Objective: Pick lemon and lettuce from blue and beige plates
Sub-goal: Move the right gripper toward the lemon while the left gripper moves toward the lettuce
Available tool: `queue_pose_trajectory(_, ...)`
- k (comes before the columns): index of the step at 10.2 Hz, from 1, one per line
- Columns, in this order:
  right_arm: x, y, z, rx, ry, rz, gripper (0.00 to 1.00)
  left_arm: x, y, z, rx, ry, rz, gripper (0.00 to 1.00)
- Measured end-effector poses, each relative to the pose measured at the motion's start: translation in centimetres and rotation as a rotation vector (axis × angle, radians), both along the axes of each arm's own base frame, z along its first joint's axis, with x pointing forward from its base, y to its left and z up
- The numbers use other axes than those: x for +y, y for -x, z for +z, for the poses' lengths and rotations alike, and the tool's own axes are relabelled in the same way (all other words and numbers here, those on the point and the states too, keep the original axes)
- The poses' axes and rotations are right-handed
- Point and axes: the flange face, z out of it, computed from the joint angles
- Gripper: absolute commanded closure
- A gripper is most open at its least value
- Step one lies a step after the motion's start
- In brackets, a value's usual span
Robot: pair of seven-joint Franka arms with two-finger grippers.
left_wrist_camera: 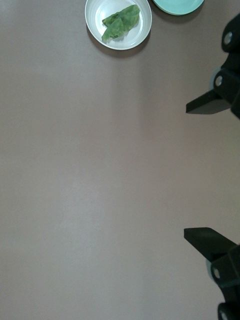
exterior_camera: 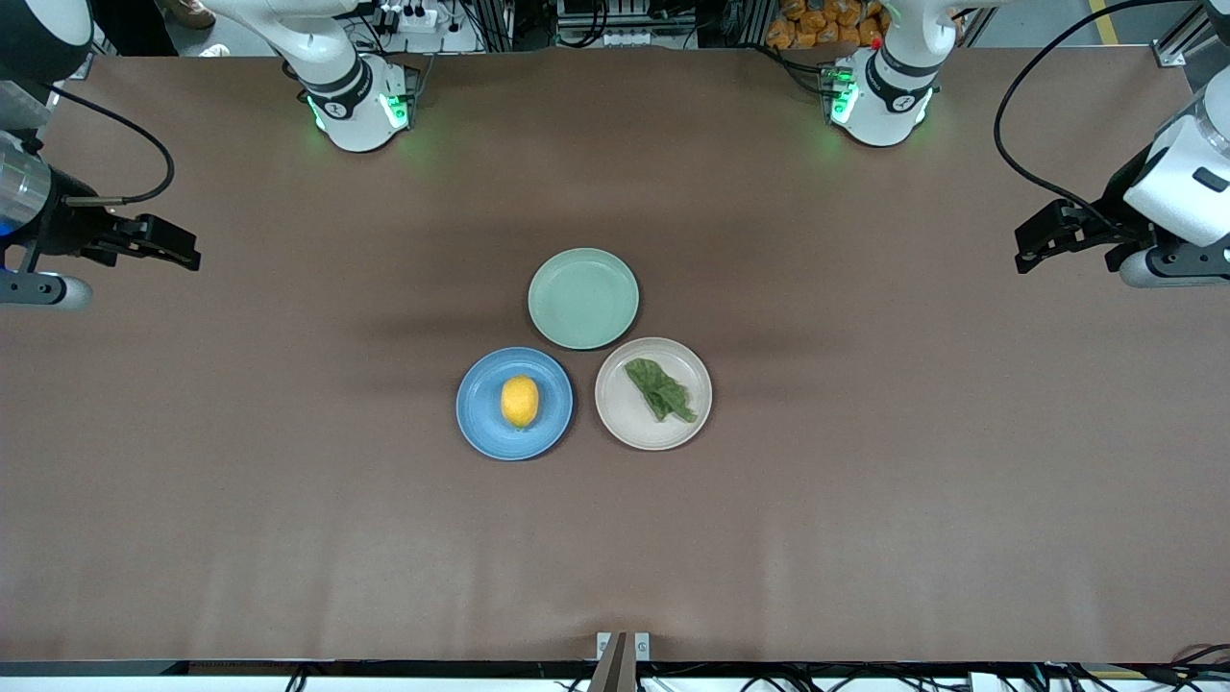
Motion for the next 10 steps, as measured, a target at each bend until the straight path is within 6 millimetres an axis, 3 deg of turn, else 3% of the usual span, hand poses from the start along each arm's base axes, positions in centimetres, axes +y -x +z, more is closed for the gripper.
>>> queue_pose_trajectory(3,0.2,-0.1,-0.3,-0.006,-0.001,0.004,0.00,-0.5,0.0,-0.1,0.002,0.000,-0.010,0.00)
queue_pose_trajectory(6,0.4,-0.3,-0.4,-0.014,-0.002,0.008,0.00,-2.3,-0.8,-2.4,0.043,0.001,-0.041,0.00)
queue_pose_trajectory(8,2.5,-0.6,-0.7,-0.040,-0.004,0.043,0.00,-4.3,-1.2,-4.0,0.068,0.001,-0.076,0.00)
queue_pose_trajectory(10,4.4,-1.6,-2.2,-0.055,-0.026,0.066,0.00,-5.9,-1.3,-4.6,0.065,0.003,-0.092,0.00)
